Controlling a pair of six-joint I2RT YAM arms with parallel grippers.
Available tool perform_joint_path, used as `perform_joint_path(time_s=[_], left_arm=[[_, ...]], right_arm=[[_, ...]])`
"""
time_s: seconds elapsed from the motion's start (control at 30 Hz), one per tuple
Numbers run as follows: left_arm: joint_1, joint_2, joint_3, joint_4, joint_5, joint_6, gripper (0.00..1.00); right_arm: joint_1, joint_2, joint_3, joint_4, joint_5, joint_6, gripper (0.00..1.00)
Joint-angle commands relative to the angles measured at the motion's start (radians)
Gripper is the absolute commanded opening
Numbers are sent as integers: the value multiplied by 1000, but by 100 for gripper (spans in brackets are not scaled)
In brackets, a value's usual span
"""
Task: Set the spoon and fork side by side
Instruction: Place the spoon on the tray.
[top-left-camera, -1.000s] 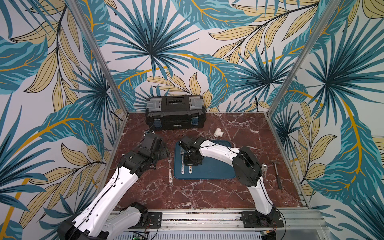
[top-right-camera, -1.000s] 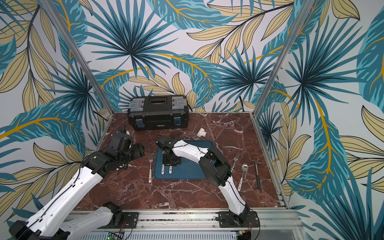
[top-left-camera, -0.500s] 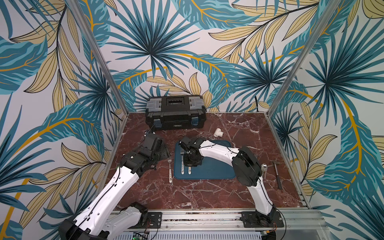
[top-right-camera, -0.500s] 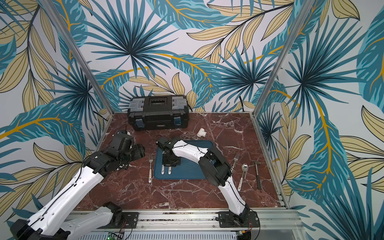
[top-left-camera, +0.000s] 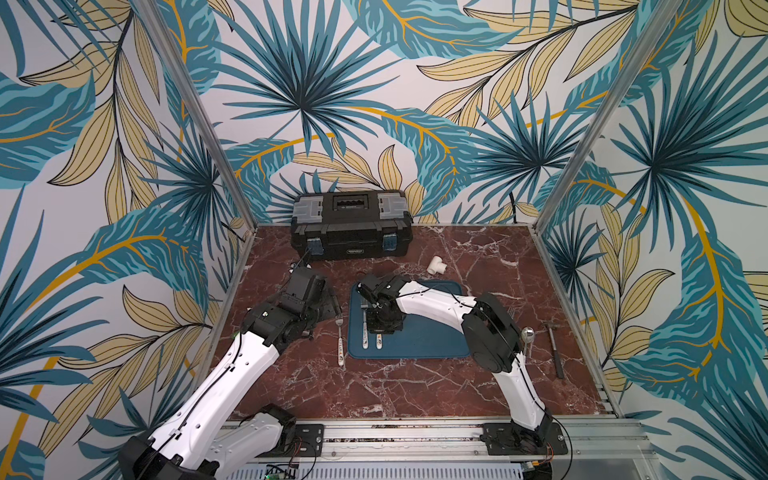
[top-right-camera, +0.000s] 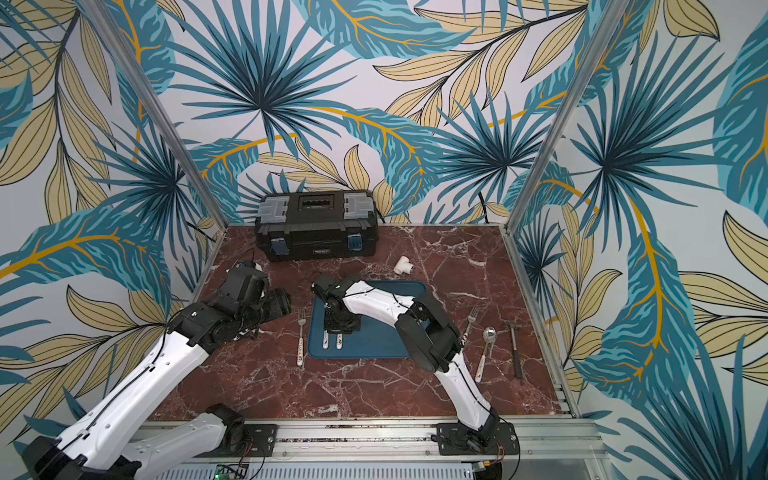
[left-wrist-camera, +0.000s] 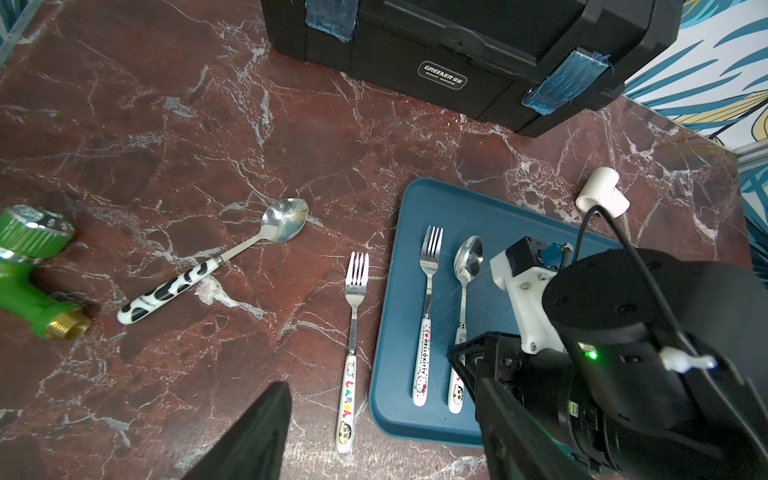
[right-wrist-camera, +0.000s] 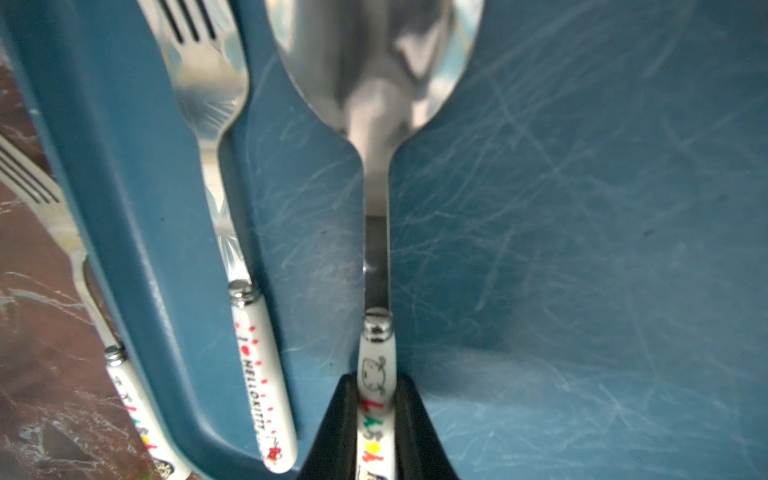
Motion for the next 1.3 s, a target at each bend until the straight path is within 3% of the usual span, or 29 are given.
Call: perform_joint_path(time_s=[0.0,0.73,1.27], left_arm=[[5,6,-30,17,4,5,76],[6,4,-29,9,7,3,78],[6,12,-36,18,12,-7,78]], right_arm=[[15,35,0,-15,-2,-11,24],[15,-32,-1,1,28,-17,36],[15,-102,12,-16,106,-54,37]])
